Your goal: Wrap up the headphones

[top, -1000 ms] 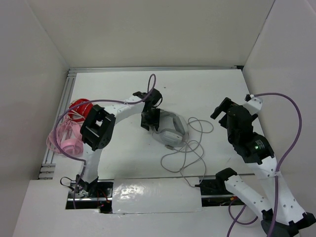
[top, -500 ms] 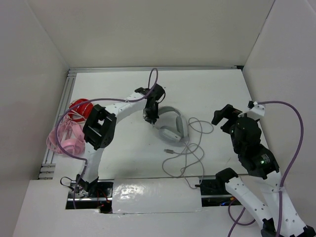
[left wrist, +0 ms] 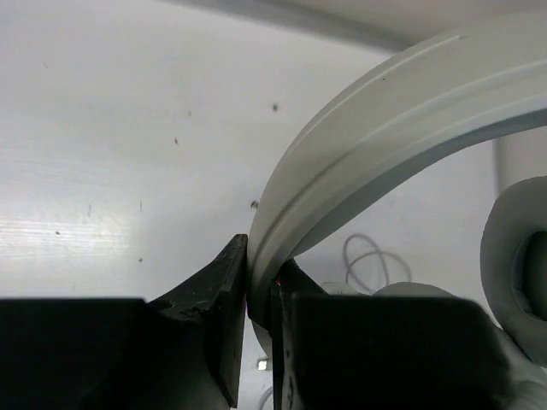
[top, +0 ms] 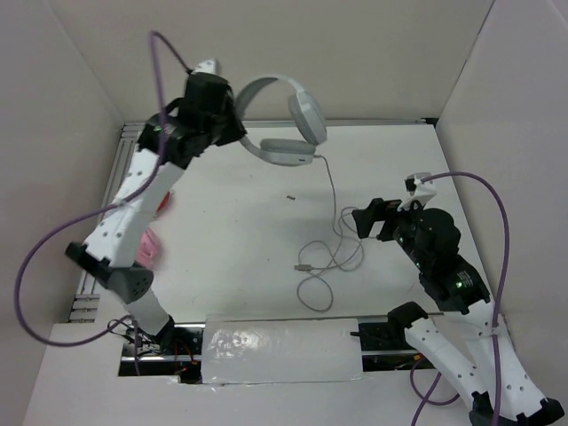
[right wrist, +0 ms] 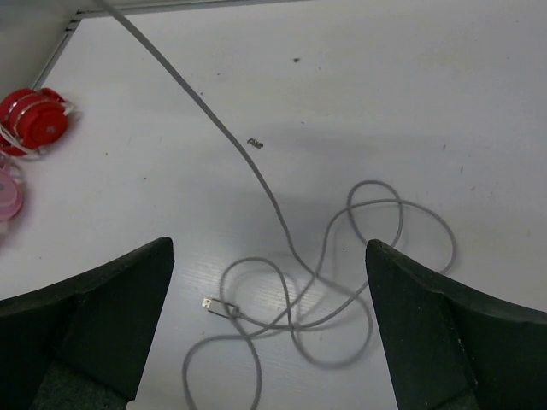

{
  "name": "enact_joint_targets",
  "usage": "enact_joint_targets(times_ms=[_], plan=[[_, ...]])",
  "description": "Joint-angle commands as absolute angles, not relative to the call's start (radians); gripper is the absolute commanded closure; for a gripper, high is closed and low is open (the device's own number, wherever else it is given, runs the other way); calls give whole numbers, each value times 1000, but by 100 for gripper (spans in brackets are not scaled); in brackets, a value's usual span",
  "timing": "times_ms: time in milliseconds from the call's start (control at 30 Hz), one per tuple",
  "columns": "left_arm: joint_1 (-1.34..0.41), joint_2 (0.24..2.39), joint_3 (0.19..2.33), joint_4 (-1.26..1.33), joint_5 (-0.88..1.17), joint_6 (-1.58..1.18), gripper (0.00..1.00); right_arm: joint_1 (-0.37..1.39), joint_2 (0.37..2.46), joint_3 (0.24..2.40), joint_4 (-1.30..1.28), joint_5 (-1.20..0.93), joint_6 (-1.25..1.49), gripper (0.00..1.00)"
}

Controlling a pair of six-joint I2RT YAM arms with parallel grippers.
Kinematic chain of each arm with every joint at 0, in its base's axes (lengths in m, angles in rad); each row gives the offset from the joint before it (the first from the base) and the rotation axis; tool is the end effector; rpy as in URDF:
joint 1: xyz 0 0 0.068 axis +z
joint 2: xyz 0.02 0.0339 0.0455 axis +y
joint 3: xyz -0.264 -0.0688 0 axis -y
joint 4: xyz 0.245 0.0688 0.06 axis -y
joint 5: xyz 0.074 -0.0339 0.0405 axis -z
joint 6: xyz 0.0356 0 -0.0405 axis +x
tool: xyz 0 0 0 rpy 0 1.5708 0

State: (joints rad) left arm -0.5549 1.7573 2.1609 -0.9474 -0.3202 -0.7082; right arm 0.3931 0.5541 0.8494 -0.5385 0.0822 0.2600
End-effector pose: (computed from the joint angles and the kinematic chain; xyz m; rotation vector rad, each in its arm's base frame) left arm 0.3144 -0.1817 0.4686 -0.3522 2.0832 -0.4263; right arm 0.1108 0.0428 0.3548 -0.0629 1.8292 0.3878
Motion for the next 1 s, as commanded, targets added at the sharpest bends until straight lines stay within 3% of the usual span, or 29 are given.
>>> enact_joint_targets(times_ms=[0, 100, 267, 400, 600, 700, 833, 967], plan=[[-520, 1586, 2142, -821, -305, -763, 100, 399, 581, 803, -410, 17, 203, 0], [-512, 1503, 2105, -749, -266, -723, 100, 400, 592, 682, -254, 11, 154, 0], [-495, 1525, 2259, -765, -249, -712, 100, 422, 618, 498, 50, -127, 140, 0], [-489, 1510, 2304, -714, -217, -687, 100, 475, 629, 408, 184, -68, 98, 0], [-489, 1483, 2318, -664, -180, -687, 100, 529, 658, 405, 228, -213, 100, 0], [-489, 1477, 2319, -664, -169, -690, 100, 584, 676, 376, 306, -132, 98, 0], [-489, 1450, 2304, -652, -132, -713, 100, 614, 838, 334, 475, 24, 81, 0], [-489, 1424, 2304, -658, -127, -718, 100, 621, 1003, 394, 509, -98, 74, 0]])
